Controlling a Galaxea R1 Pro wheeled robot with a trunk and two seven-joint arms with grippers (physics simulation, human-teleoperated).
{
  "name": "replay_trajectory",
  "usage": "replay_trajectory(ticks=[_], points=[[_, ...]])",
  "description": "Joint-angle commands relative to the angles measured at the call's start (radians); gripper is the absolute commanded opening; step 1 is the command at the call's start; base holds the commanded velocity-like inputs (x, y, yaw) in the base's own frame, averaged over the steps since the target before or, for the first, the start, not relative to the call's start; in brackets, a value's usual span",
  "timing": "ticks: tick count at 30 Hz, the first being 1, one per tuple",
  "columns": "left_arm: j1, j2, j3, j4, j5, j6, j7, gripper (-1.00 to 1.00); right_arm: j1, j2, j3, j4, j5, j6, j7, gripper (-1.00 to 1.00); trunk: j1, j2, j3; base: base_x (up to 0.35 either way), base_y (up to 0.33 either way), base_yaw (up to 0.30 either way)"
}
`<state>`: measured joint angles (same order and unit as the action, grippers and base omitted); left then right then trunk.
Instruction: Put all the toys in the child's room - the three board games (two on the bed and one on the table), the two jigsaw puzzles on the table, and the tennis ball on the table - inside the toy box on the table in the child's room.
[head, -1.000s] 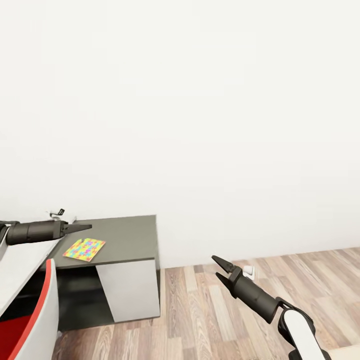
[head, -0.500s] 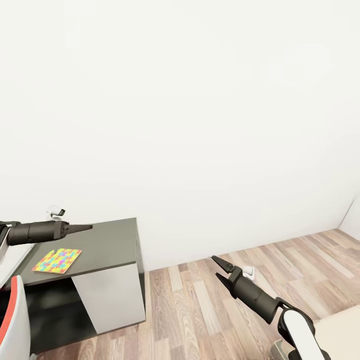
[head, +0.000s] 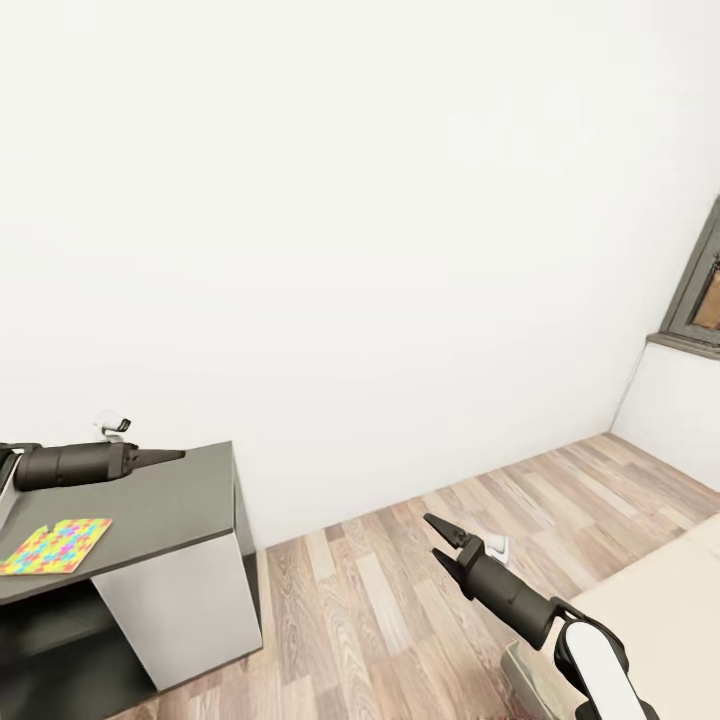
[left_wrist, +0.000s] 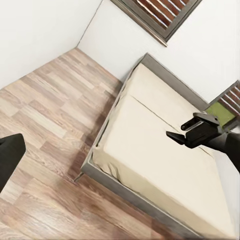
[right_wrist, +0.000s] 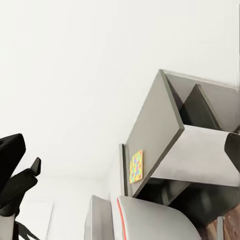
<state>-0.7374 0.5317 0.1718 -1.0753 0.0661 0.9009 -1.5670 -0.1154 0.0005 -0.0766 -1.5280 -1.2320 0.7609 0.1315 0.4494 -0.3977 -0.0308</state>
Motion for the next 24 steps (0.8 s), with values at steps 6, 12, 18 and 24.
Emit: replay_trajectory(ticks=[6,12,18,24], points=[[0.0,0.0,0.0,0.001,0.001,-0.004,-0.004,1.0,-0.001,0.0,-0.001,0.004,0.003,-0.002,0.005,1.0,0.001,-0.002,-0.002,-0.003,0.0,-0.279],[0.0,-0.001,0.0,0.012,0.002,-0.017,-0.004,1.0,-0.001,0.0,0.0,0.011,0.003,-0.003,0.005,1.0,0.001,-0.002,-0.002,-0.038,0.0,-0.279],[0.0,-0.002,-0.001,0.013,0.002,-0.019,-0.004,1.0,-0.001,0.001,0.0,0.012,0.003,-0.003,0.005,1.0,0.001,-0.002,-0.002,-0.12,0.0,-0.279],[0.0,-0.002,-0.001,0.014,0.001,-0.023,-0.004,1.0,-0.001,0.0,0.0,0.012,0.003,-0.003,0.005,1.0,0.001,-0.002,-0.002,-0.031,0.0,-0.28]])
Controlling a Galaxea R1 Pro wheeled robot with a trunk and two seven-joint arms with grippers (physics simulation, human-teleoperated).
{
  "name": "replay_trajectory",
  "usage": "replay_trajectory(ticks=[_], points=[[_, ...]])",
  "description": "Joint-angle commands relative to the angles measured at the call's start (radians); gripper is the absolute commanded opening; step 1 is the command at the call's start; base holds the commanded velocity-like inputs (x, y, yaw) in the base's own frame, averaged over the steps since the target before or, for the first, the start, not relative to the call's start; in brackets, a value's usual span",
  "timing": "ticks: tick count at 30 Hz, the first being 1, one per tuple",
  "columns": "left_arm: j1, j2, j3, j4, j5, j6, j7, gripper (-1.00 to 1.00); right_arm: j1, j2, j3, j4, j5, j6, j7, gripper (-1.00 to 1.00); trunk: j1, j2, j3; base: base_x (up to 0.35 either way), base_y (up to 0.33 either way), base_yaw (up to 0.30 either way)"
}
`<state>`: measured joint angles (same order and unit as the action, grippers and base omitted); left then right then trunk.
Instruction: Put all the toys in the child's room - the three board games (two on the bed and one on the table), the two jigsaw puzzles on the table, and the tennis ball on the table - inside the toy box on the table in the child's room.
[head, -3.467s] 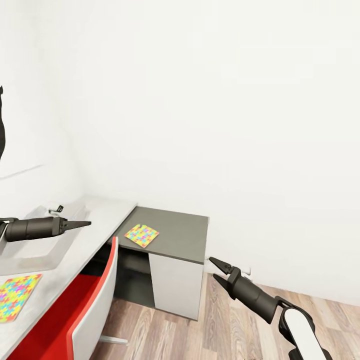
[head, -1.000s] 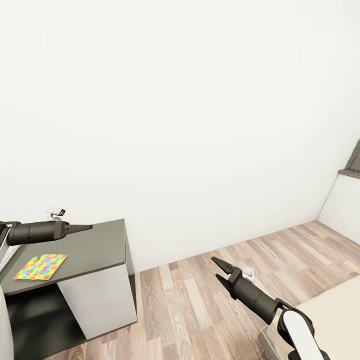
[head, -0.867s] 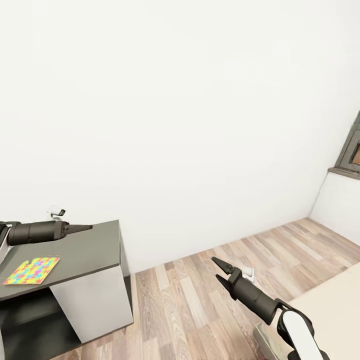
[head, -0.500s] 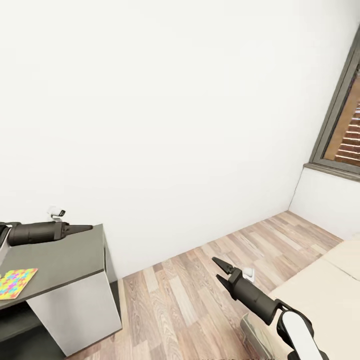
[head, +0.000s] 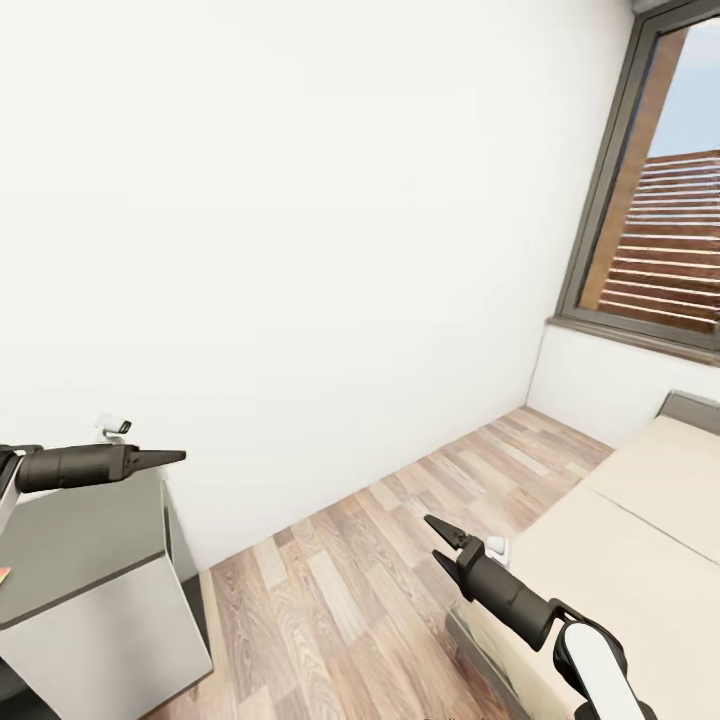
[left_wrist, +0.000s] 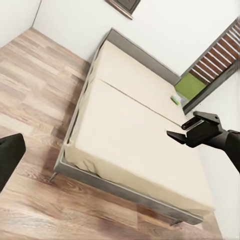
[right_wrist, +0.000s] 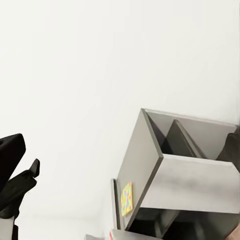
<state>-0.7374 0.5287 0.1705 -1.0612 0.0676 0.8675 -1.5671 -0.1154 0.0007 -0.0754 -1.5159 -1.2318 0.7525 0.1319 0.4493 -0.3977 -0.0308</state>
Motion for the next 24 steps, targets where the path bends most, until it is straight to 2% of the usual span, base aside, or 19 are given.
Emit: replay_trajectory(ticks=[1,10,19,24], points=[[0.0,0.001,0.0,0.0,0.0,0.01,-0.004,1.0,-0.001,0.0,-0.001,0.0,0.003,0.005,0.004,1.0,0.001,-0.002,-0.002,-0.009,0.0,-0.279],[0.0,0.001,0.0,0.0,-0.001,0.008,-0.004,1.0,-0.001,0.001,-0.001,0.0,0.003,0.004,0.003,1.0,0.001,-0.002,-0.002,-0.059,-0.009,-0.28],[0.0,0.001,0.0,0.0,-0.002,0.007,-0.004,1.0,-0.001,0.001,-0.001,0.0,0.003,0.004,0.003,1.0,0.001,-0.002,-0.002,-0.179,-0.122,-0.28],[0.0,0.001,0.0,0.004,-0.001,0.007,-0.004,1.0,-0.001,0.002,0.001,0.0,0.003,0.004,0.003,1.0,0.001,-0.002,-0.002,-0.074,-0.085,-0.28]])
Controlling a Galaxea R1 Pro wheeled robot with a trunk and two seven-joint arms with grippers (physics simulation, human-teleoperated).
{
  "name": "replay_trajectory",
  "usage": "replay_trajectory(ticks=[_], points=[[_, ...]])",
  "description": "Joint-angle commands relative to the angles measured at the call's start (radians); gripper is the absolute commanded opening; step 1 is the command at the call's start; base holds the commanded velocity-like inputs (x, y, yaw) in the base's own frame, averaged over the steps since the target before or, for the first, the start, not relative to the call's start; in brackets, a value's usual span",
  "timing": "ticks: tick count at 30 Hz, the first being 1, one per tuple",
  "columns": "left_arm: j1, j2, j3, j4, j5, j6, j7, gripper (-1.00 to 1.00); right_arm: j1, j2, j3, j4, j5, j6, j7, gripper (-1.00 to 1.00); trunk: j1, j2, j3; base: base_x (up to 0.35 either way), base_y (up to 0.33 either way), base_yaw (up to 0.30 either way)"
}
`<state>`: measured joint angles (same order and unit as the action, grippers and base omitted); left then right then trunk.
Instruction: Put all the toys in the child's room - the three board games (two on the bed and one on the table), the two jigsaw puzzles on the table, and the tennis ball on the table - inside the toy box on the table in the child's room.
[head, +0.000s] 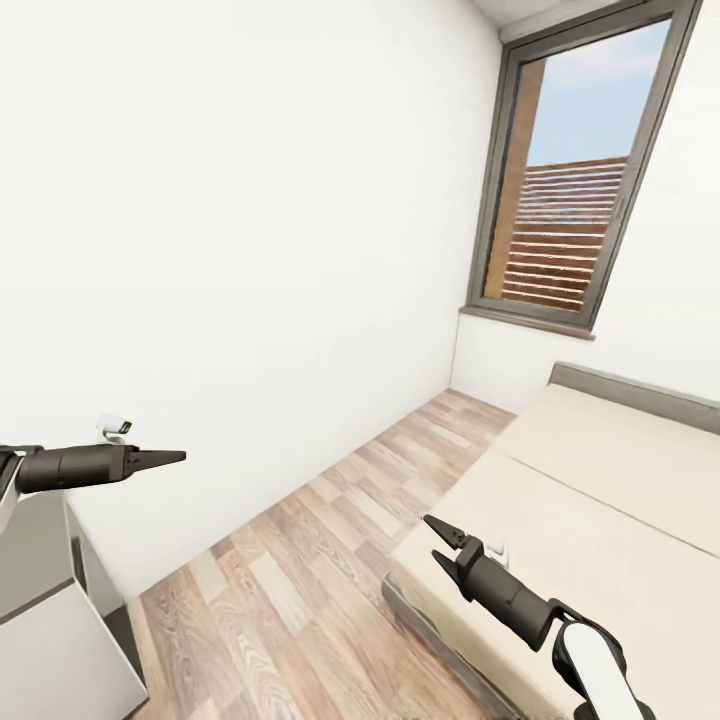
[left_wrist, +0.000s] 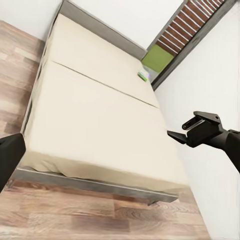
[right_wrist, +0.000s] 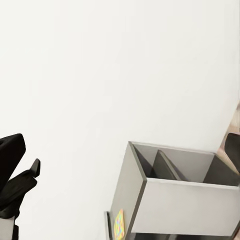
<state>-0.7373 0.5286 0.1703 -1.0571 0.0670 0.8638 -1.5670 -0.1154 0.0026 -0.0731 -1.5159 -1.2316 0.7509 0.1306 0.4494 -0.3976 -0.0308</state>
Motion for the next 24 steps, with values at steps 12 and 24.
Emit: replay_trajectory(ticks=[12,24], points=[[-0.001,0.0,0.0,0.004,-0.003,0.01,-0.004,1.0,-0.001,0.0,0.0,0.0,0.003,0.005,0.003,1.0,0.001,-0.002,-0.002,-0.058,-0.013,-0.28],[0.006,-0.001,0.0,0.004,-0.004,0.009,-0.004,1.0,-0.001,0.001,0.0,0.001,0.003,0.005,0.003,1.0,0.001,-0.002,-0.002,-0.142,-0.188,-0.28]])
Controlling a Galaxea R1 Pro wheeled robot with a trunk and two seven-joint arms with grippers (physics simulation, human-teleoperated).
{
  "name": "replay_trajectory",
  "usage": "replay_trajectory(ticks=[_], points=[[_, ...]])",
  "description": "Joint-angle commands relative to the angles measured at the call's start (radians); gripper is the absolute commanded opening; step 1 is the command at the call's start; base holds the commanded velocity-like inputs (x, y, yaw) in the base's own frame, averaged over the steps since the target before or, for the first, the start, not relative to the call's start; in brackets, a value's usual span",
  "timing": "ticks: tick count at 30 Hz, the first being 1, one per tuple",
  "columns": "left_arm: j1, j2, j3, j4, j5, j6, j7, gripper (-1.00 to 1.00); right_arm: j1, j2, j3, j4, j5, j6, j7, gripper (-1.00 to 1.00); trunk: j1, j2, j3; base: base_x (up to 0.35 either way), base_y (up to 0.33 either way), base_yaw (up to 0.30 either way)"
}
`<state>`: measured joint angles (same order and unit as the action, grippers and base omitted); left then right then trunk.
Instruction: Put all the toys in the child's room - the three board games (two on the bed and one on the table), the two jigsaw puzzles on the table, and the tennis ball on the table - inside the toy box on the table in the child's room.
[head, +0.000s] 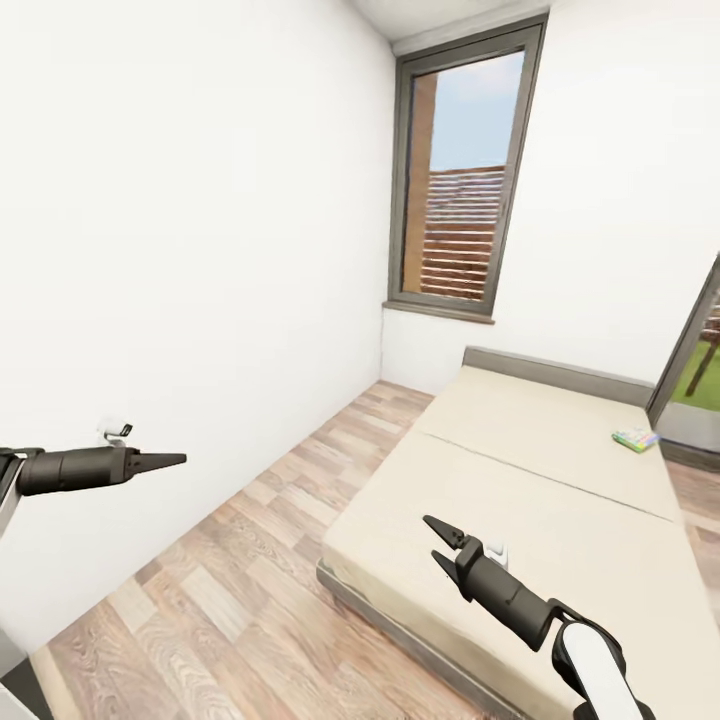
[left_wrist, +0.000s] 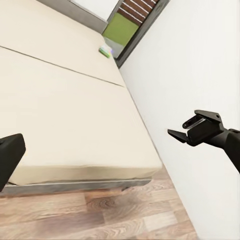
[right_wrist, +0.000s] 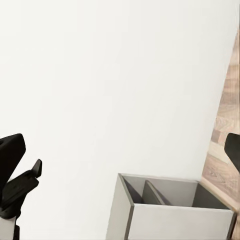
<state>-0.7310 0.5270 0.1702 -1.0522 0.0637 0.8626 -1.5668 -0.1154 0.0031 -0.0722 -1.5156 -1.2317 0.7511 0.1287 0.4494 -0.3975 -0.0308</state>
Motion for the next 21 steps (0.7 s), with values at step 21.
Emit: replay_trajectory(ticks=[21], points=[[0.015,-0.014,-0.001,0.005,-0.001,-0.022,-0.001,1.0,0.006,0.007,0.001,-0.004,-0.008,0.009,-0.009,1.0,0.001,-0.003,-0.002,-0.029,-0.263,-0.163]])
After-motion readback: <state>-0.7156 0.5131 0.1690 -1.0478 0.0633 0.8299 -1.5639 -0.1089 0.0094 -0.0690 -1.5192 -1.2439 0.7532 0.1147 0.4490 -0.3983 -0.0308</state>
